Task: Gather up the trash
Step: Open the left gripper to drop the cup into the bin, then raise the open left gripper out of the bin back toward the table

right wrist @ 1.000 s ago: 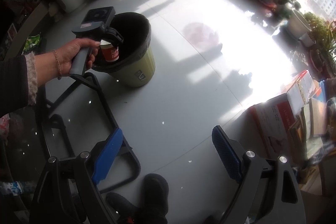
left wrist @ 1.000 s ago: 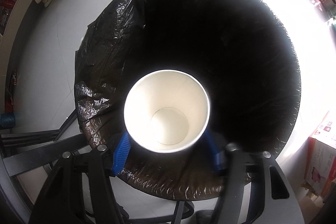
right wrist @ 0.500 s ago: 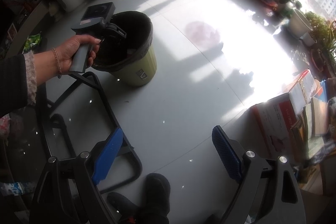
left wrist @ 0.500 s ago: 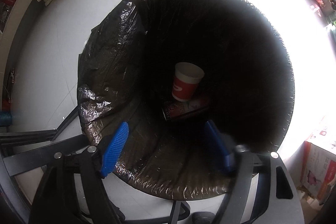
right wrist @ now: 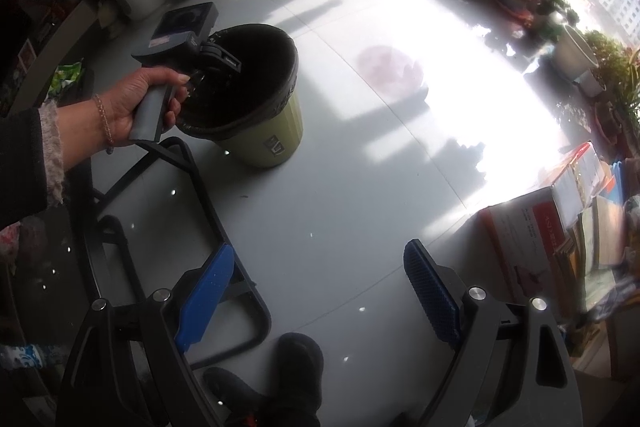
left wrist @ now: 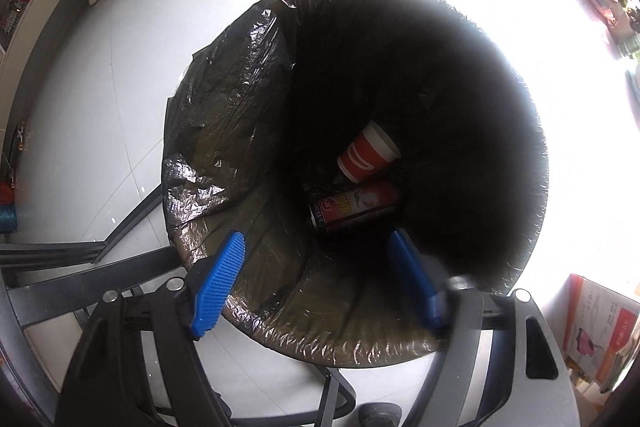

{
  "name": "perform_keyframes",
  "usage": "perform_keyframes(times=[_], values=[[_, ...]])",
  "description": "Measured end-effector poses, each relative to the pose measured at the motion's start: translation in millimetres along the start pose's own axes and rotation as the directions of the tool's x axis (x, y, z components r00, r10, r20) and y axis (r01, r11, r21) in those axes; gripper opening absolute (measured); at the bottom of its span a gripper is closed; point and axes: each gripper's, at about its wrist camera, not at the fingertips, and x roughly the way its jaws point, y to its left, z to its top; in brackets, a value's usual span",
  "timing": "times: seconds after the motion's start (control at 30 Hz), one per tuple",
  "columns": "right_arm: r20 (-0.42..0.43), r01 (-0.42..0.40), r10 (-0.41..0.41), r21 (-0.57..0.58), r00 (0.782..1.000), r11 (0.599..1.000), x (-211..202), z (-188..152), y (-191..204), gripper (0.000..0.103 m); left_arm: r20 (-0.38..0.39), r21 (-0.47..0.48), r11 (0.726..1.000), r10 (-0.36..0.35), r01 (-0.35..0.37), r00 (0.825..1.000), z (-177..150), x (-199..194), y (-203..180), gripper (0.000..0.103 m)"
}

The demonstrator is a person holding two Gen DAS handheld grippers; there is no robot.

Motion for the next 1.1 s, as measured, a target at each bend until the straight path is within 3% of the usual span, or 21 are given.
perform_keyframes(times=[0.23, 0.5, 0.8, 1.1], values=[[0.01, -0.008, 0.008, -0.017, 1.0, 1.0, -1.6, 4.1, 6.8, 0.084, 0.004, -0.03, 0.999, -0.025, 0.025, 1.0, 0.4, -0.1, 7.2, 0.074], [0.013, -0.016, 0.016, -0.029, 1.0, 0.999, -3.0, 10.4, 10.2, 0.084, 0.06, -0.089, 0.988, -0.122, 0.127, 0.991, -14.8, -46.0, 20.0, 0.074], [0.033, -0.012, 0.014, -0.057, 0.999, 0.998, 0.8, 30.2, 22.5, 0.084, 0.111, -0.191, 0.958, -0.194, 0.213, 0.975, -63.0, -113.9, 67.2, 0.074], [0.047, -0.049, 0.056, -0.144, 0.997, 0.988, 1.9, 45.0, 61.8, 0.084, 0.185, -0.233, 0.951, -0.163, 0.204, 0.969, -128.4, -192.0, 123.8, 0.077]])
